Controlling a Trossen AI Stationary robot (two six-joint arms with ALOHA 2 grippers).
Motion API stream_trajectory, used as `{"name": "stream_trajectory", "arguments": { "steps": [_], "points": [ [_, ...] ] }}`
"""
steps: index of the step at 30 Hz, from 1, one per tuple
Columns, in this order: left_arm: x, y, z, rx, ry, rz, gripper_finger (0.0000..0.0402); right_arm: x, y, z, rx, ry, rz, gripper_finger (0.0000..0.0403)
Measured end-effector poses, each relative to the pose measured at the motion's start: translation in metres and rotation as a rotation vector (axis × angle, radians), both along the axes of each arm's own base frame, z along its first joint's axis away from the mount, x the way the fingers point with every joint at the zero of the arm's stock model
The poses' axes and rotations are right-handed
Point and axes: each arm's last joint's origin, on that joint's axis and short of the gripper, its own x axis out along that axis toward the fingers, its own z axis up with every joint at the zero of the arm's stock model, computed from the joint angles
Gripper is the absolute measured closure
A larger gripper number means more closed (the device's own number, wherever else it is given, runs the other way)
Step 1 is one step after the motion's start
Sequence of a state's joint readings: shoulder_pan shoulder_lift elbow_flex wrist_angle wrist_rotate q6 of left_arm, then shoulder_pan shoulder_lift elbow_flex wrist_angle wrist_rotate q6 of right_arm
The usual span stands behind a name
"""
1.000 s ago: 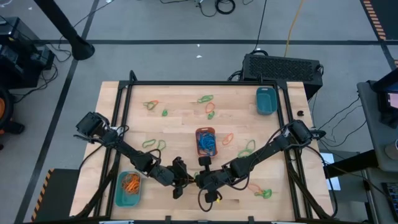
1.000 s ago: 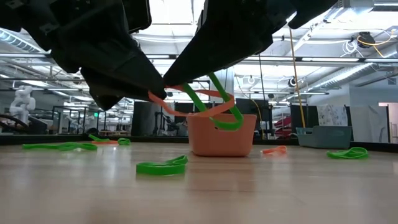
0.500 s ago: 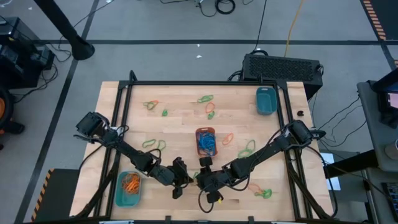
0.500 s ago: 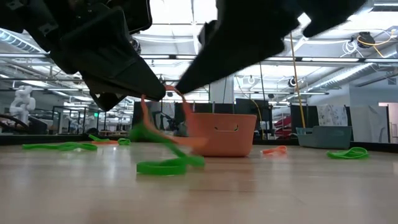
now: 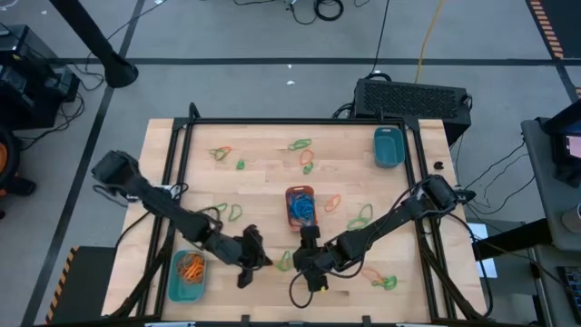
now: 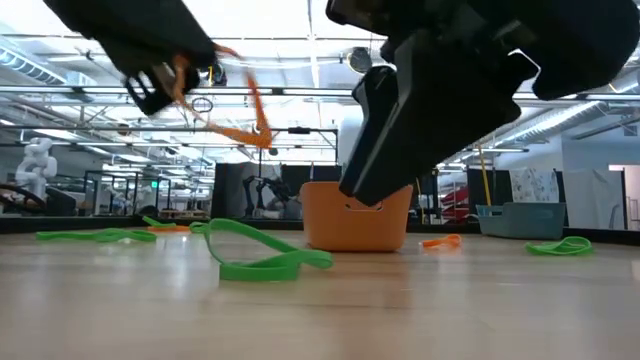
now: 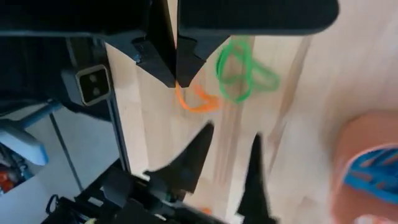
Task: Sort rubber bands into baskets
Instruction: Put the orange rubber band into the green bin
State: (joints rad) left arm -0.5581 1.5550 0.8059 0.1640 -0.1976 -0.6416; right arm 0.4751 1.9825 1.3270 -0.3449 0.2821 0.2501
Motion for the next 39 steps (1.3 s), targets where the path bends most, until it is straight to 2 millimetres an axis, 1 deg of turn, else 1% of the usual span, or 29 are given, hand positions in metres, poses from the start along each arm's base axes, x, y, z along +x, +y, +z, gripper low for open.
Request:
{"name": "stream_trajectory", "arguments": {
  "steps": [3, 7, 11, 14, 17, 20, 23, 26, 30, 34, 36, 39],
  "points": [
    [-0.021, 0.004, 0.022, -0.026, 0.061, 0.011, 0.0400, 0.000, 0.000, 0.001, 0.002, -0.004, 0.000, 0.0181],
    [-0.056, 0.004, 0.049, -0.051, 0.156, 0.031, 0.0400, 0.000, 0.000, 0.001, 0.000, 0.000, -0.001, 0.0181],
    [-0.092, 0.001, 0.063, -0.112, 0.266, 0.067, 0.0400, -0.001, 0.001, 0.001, 0.002, 0.001, -0.002, 0.0181],
    [-0.118, -0.004, 0.064, -0.162, 0.397, 0.059, 0.0400, -0.001, 0.001, 0.001, 0.004, 0.001, -0.003, 0.0181],
    [-0.142, -0.013, 0.058, -0.157, 0.572, -0.008, 0.0400, -0.001, 0.001, 0.001, 0.009, 0.003, -0.011, 0.0181],
    [-0.163, -0.015, 0.052, -0.131, 0.703, 0.047, 0.0400, -0.001, 0.002, 0.001, 0.011, 0.003, -0.014, 0.0181],
    [-0.175, -0.012, 0.049, -0.113, 0.787, 0.155, 0.0401, -0.001, 0.001, 0.001, 0.011, 0.003, -0.014, 0.0181],
    [-0.182, -0.012, 0.048, -0.113, 0.820, 0.202, 0.0401, -0.001, 0.001, 0.001, 0.011, 0.003, -0.014, 0.0181],
    [-0.182, -0.015, 0.045, -0.102, 0.823, 0.206, 0.0401, -0.002, 0.002, 0.001, 0.013, 0.004, -0.016, 0.0181],
    [-0.181, -0.018, 0.039, -0.054, 0.833, 0.186, 0.0394, -0.002, 0.002, 0.001, 0.014, 0.002, -0.016, 0.0181],
    [-0.180, -0.021, 0.035, -0.025, 0.847, 0.174, 0.0382, -0.004, 0.001, 0.005, 0.016, 0.005, -0.015, 0.0181],
    [-0.179, -0.025, 0.029, -0.005, 0.886, 0.174, 0.0357, -0.010, -0.001, 0.021, 0.068, 0.023, -0.008, 0.0181]
  ]
}}
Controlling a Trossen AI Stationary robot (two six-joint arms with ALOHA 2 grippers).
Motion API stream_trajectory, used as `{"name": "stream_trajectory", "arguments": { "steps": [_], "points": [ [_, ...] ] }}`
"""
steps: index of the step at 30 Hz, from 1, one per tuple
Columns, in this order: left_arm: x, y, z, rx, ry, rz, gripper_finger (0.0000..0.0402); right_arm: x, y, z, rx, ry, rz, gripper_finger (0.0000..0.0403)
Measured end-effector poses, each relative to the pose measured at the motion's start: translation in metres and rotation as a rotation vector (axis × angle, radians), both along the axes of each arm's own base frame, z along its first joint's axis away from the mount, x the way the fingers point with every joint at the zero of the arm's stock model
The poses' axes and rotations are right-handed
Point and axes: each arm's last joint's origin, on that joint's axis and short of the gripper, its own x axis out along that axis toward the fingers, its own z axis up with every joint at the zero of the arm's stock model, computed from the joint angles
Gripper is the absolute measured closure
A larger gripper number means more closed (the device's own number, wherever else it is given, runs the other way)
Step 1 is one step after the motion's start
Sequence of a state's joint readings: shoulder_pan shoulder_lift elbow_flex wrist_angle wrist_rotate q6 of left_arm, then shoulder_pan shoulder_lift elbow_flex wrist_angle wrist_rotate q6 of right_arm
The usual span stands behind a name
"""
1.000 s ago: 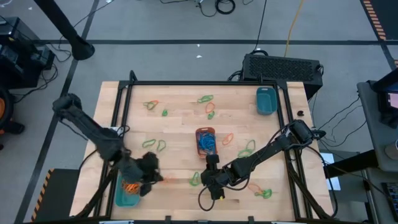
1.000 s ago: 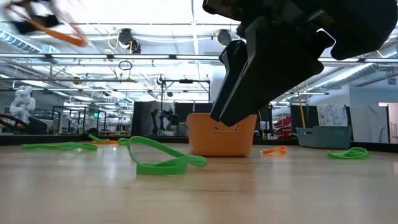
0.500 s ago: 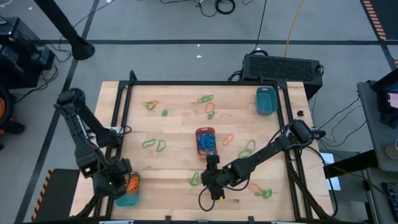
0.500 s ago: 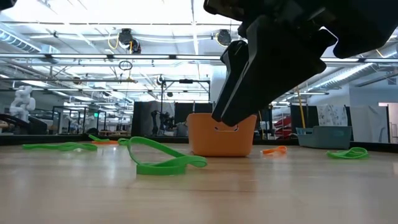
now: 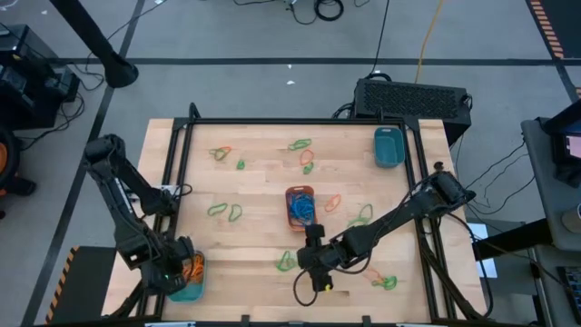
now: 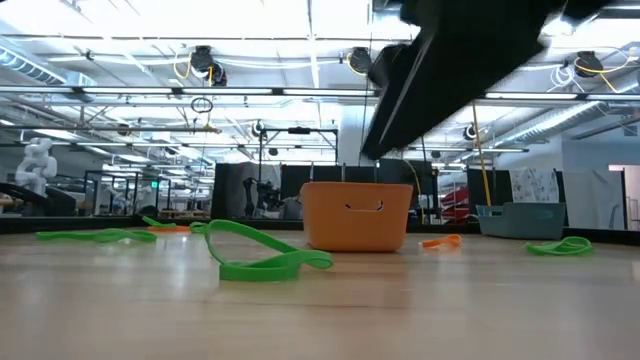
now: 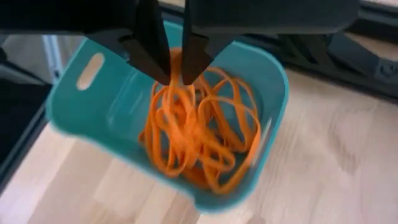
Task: Sort rubber bands into baskets
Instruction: Put the orange rubber band into the green bin
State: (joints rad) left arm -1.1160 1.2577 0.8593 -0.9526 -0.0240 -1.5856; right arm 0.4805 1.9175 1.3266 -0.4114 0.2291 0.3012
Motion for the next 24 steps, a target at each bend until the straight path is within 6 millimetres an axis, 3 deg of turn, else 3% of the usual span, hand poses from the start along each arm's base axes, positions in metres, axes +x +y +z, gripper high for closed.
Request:
{"name": "stream_trajectory", "arguments": {
  "steps": [7, 13, 18, 24],
  "points": [
    [0.001, -0.003, -0.007, 0.017, 0.070, -0.008, 0.0303, -0.033, -0.007, 0.046, 0.080, 0.063, -0.064, 0.0181],
    [0.007, 0.003, -0.002, -0.014, 0.046, -0.004, 0.0290, -0.071, -0.015, 0.071, 0.041, 0.186, -0.148, 0.0181],
    [0.014, 0.015, 0.011, -0.051, -0.047, -0.087, 0.0290, -0.084, -0.033, 0.074, -0.184, 0.194, -0.254, 0.0181],
    [0.026, 0.039, 0.028, 0.057, -0.307, -0.173, 0.0290, -0.071, -0.081, 0.054, -0.226, 0.281, -0.362, 0.0181]
  ]
}}
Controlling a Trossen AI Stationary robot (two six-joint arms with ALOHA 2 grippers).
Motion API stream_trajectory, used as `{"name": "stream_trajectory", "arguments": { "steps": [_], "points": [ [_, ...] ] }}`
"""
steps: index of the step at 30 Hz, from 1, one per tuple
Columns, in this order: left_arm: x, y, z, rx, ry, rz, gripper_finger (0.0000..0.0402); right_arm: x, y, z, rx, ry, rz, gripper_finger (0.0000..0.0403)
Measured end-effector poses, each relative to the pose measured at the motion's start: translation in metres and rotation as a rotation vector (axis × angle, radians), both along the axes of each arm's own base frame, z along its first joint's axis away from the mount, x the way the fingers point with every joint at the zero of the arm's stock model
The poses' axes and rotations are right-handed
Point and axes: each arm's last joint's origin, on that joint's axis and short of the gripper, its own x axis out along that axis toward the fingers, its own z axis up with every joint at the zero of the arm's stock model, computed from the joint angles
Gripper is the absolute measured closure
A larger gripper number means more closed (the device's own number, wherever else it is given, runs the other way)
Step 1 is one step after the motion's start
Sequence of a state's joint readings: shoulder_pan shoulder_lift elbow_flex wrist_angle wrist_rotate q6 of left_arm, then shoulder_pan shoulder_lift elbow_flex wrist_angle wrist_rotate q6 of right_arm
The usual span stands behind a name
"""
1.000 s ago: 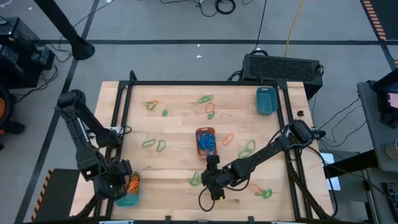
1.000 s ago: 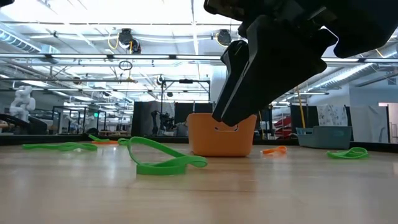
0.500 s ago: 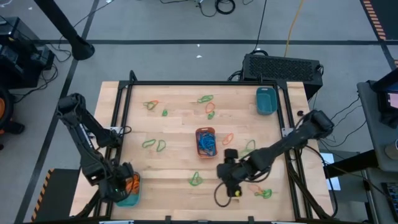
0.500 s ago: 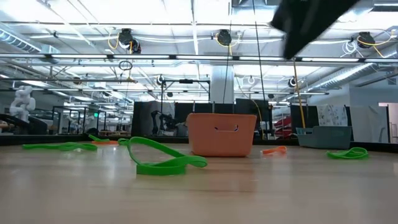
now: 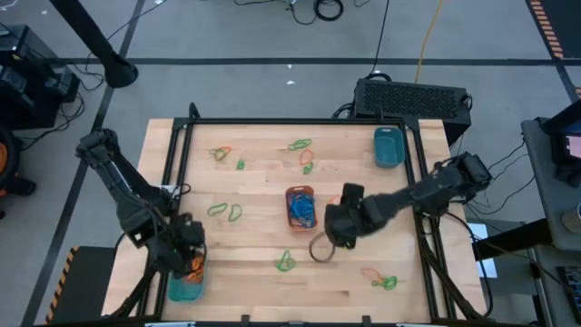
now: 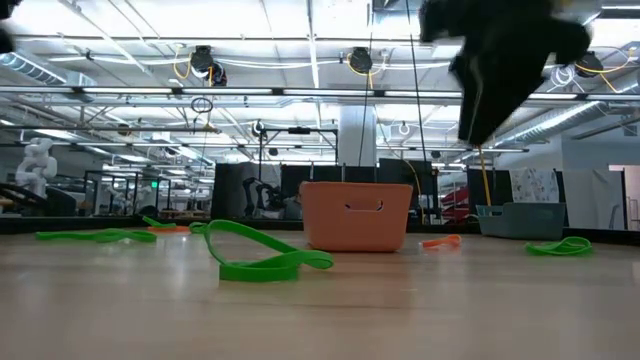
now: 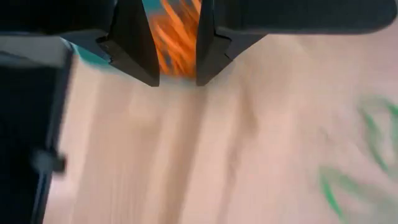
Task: Sort rubber bands into baskets
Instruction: Put the orange rubber band into the green bin
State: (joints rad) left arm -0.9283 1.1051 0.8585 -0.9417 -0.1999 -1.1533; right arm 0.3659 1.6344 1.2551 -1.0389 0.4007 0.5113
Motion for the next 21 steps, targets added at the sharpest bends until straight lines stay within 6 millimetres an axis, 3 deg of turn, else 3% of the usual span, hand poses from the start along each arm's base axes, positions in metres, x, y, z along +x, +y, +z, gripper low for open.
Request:
{"name": "stream_trajectory", "arguments": {
  "steps": [5, 9, 15, 21],
  "points": [
    [0.010, 0.021, 0.010, 0.162, -0.175, -0.058, 0.0290, -0.006, -0.048, -0.042, 0.039, 0.100, -0.022, 0.0181],
    [0.021, 0.035, 0.015, 0.315, -0.269, -0.096, 0.0290, -0.018, -0.080, -0.069, 0.065, -0.016, -0.058, 0.0181],
    [0.055, 0.048, 0.018, 0.355, -0.465, -0.206, 0.0290, -0.031, -0.109, -0.084, 0.130, -0.188, -0.127, 0.0181],
    [0.079, 0.060, -0.009, 0.308, -0.733, -0.320, 0.0290, -0.042, -0.120, -0.105, 0.191, -0.241, -0.175, 0.0181]
  ]
}}
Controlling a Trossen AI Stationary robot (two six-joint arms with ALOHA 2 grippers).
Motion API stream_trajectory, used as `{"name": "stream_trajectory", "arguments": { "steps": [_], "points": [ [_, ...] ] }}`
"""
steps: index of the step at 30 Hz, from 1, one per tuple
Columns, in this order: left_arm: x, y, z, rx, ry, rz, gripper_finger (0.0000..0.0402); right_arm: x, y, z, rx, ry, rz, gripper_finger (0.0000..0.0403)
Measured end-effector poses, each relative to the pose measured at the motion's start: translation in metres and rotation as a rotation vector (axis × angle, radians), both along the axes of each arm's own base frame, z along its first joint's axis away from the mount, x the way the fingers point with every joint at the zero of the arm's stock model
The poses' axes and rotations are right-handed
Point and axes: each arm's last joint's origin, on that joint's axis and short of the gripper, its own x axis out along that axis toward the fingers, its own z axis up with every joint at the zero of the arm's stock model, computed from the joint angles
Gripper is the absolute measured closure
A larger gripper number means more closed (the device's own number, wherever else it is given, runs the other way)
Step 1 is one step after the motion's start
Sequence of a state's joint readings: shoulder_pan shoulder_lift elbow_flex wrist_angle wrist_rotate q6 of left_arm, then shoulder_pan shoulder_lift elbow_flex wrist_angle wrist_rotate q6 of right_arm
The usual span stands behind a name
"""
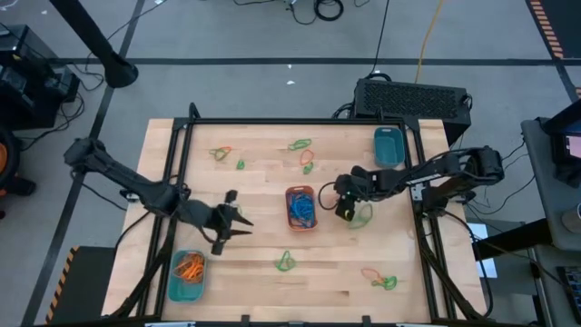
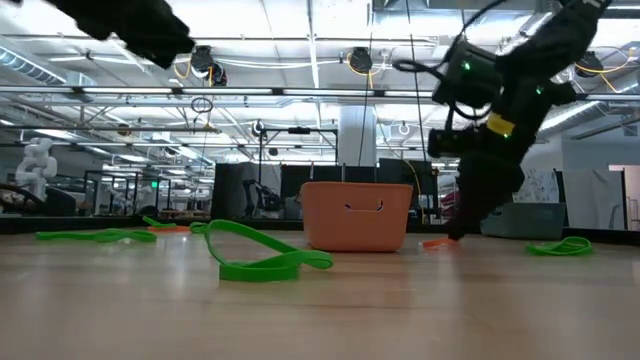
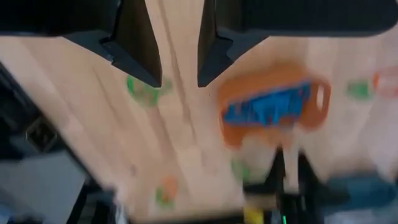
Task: Sort rubber bands into baskets
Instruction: Put the orange rubber band into the green bin
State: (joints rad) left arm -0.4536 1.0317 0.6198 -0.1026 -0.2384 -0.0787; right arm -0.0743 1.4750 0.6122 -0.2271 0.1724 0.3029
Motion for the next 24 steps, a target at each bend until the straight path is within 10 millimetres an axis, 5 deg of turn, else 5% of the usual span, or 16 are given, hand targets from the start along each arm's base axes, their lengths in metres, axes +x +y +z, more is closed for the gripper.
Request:
{"name": "stream_trajectory", "arguments": {
  "steps": [5, 12, 17, 24],
  "points": [
    [0.000, 0.008, -0.025, -0.093, -0.320, -0.019, 0.0290, -0.008, -0.001, -0.010, 0.020, -0.006, -0.011, 0.0217],
    [-0.012, 0.014, -0.054, -0.152, -0.522, -0.023, 0.0290, -0.001, -0.002, -0.007, -0.008, -0.085, 0.030, 0.0387],
    [-0.007, 0.011, -0.067, -0.213, -0.446, -0.012, 0.0290, 0.001, -0.002, 0.000, -0.012, -0.085, 0.030, 0.0399],
    [0.007, 0.005, -0.076, -0.230, -0.418, -0.005, 0.0290, 0.006, 0.003, 0.039, -0.045, -0.212, 0.037, 0.0402]
  ]
}}
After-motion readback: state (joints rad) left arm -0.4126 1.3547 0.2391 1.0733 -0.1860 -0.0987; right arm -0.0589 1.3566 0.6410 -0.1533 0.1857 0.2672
